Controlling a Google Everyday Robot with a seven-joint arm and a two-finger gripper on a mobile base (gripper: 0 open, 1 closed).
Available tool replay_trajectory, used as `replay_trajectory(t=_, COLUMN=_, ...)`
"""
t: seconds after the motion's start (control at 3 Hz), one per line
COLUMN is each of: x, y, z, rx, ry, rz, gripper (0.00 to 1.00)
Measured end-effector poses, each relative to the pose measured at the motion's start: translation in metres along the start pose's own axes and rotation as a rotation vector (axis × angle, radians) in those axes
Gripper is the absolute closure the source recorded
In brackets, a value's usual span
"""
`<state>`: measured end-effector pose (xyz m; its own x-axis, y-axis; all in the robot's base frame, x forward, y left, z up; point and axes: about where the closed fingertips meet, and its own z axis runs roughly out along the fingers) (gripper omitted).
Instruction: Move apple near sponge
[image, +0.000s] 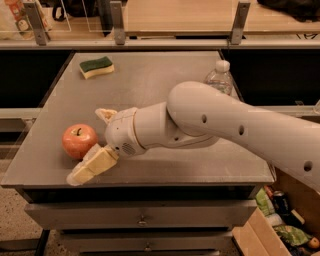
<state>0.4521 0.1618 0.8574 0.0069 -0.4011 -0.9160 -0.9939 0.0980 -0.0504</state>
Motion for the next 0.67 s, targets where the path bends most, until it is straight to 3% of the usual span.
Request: replay_trajectory(t=0.67, x=0.0035, y=-0.0046, z=0.0061, rx=0.024, ry=-0.019, rz=0.001, gripper=0.00)
